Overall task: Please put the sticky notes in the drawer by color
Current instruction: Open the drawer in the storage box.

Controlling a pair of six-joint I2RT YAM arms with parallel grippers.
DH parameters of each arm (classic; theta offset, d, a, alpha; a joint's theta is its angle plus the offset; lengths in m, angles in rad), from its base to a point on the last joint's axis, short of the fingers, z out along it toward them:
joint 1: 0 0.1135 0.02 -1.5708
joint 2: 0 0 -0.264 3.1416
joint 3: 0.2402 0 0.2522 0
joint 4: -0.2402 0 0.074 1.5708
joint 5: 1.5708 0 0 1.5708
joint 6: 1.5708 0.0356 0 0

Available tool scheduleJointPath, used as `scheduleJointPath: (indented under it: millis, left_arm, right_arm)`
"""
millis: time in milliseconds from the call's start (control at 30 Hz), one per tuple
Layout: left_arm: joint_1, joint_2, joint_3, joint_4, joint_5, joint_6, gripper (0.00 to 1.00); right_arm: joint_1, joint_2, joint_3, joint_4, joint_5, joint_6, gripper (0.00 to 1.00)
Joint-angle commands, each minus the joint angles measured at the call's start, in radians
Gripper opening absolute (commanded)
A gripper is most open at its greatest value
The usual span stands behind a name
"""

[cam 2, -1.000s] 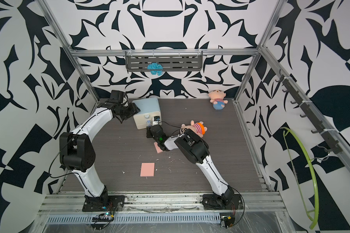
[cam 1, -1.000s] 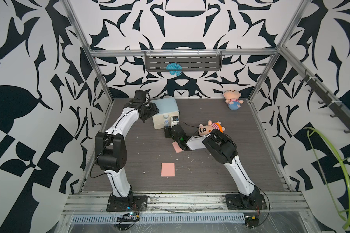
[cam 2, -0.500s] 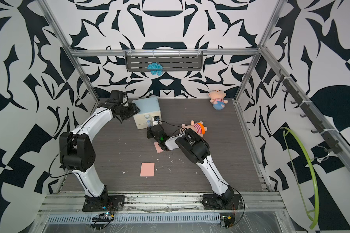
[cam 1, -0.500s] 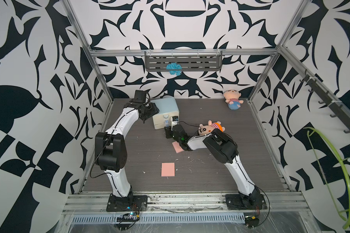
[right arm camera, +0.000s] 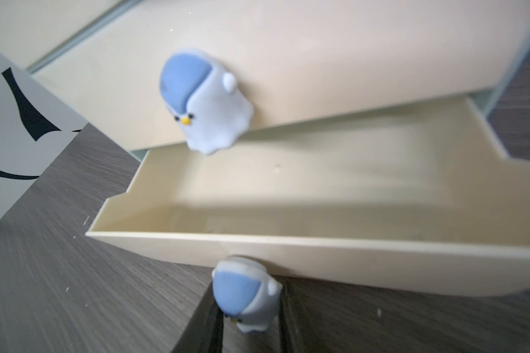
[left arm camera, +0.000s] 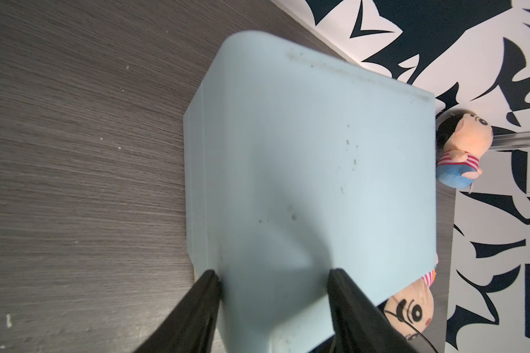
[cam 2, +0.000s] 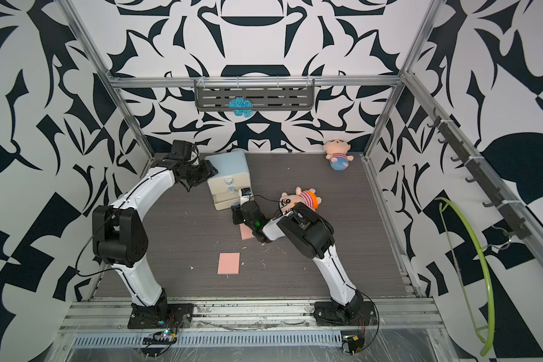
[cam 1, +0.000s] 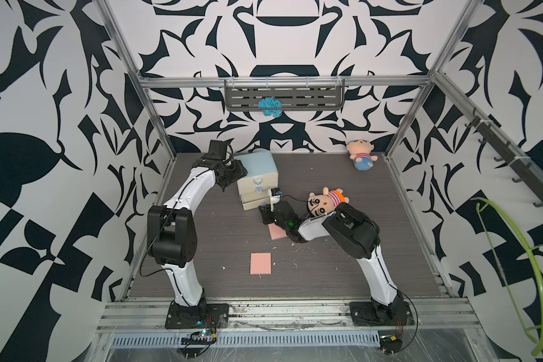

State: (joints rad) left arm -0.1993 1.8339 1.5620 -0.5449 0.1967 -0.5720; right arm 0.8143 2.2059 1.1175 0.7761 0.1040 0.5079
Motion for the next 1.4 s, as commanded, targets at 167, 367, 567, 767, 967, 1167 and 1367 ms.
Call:
scheduleJointPath:
  millis: [167, 367, 567, 767, 967, 1167, 1367]
  left_arm:
    - [-0.011, 0.054, -0.034, -0.129, -0.003, 0.017, 0.62]
    - [-0.011, 0.056, -0.037, -0.124, -0.001, 0.014, 0.61]
    - [-0.011, 0.054, -0.036, -0.125, -0.003, 0.017, 0.62]
    - [-0.012, 0.064, -0.025, -0.121, 0.006, 0.014, 0.62]
    - [-0.014, 0.058, -0.023, -0.123, 0.006, 0.014, 0.62]
    - [-0.017, 0.038, -0.022, -0.119, 0.003, 0.015, 0.64]
    - [-0.035, -0.035, -0.023, -0.113, -0.03, 0.019, 0.77]
  right_arm:
    - [0.029, -0.095, -0.096, 0.04, 0.022, 0.0, 0.17]
    - [0.046, -0.114, -0.099, 0.017, 0.031, -0.023, 0.17]
    - [0.059, -0.137, -0.11, -0.001, 0.04, -0.035, 0.17]
    - [0.064, -0.156, -0.118, -0.009, 0.046, -0.051, 0.32]
    - [0.069, -0.247, -0.168, -0.025, 0.034, -0.076, 0.67]
    - [0.097, -0.407, -0.277, -0.108, 0.106, -0.085, 0.85]
    - [0.137, -0.594, -0.269, -0.567, 0.303, -0.04, 0.99]
